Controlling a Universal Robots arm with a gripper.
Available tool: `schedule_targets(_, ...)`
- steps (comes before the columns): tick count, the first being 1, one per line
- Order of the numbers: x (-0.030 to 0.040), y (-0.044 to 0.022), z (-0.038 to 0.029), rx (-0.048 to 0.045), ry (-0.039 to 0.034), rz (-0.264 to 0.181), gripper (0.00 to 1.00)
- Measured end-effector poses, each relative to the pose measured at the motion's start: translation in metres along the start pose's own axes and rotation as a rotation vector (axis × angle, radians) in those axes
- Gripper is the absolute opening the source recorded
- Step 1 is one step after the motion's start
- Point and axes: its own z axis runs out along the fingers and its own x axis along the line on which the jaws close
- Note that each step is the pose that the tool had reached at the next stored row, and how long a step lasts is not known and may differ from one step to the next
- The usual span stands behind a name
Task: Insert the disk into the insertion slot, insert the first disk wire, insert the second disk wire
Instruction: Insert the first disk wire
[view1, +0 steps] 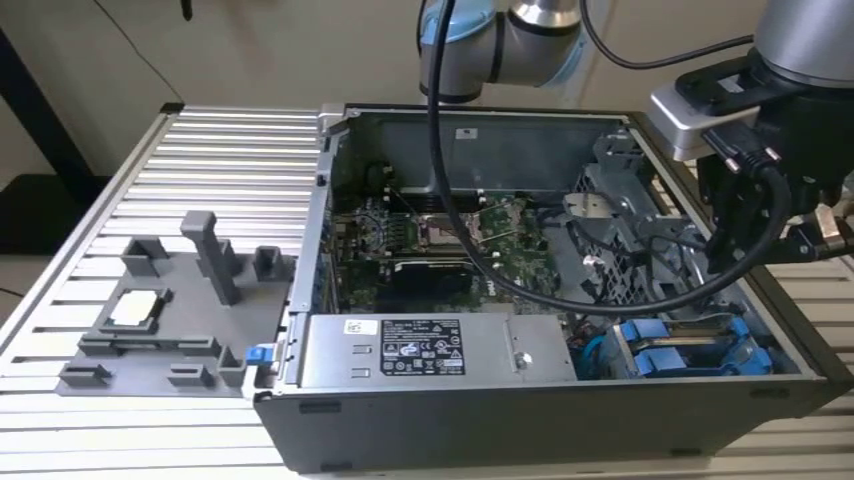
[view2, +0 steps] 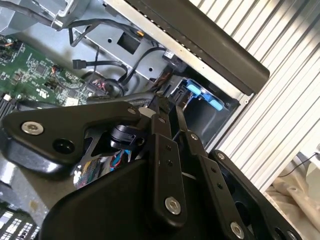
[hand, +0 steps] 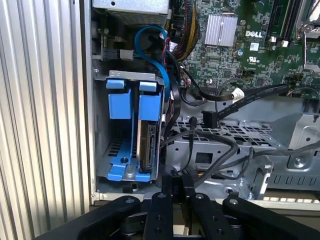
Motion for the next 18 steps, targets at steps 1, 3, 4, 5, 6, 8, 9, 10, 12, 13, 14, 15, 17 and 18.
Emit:
schedule_targets(1,0.0002,-0.0012,0.0004,-0.0067,0.0006,0.0,0.19)
schedule_targets(3,0.0007,-0.0049,0.0014,-0.0264,0.0016,0.0,0.19)
schedule_targets(4,0.001,-0.0072,0.0021,-0.038,0.0013,0.001,0.19)
schedule_targets(5,0.0014,-0.0094,0.0029,-0.0495,0.0008,0.001,0.19)
schedule_targets(6,0.0019,-0.0117,0.0035,-0.0616,0.0003,0.001,0.19)
schedule_targets(8,0.0028,-0.0165,0.0049,-0.0867,-0.0009,0.002,0.19)
schedule_targets(9,0.0033,-0.0188,0.0056,-0.0996,-0.0015,0.003,0.19)
schedule_targets(10,0.0039,-0.0215,0.0064,-0.1135,-0.0022,0.003,0.19)
schedule_targets(12,0.0051,-0.0259,0.0077,-0.1395,-0.0037,0.004,0.19)
schedule_targets(13,0.006,-0.0279,0.0083,-0.1518,-0.0044,0.005,0.19)
schedule_targets(14,0.0071,-0.0297,0.0088,-0.1638,-0.0052,0.005,0.19)
schedule_targets(15,0.0081,-0.0315,0.0093,-0.1752,-0.0059,0.006,0.19)
schedule_targets(17,0.0108,-0.0347,0.0104,-0.197,-0.0076,0.007,0.19)
schedule_targets(18,0.0121,-0.0362,0.0108,-0.2065,-0.0082,0.007,0.19)
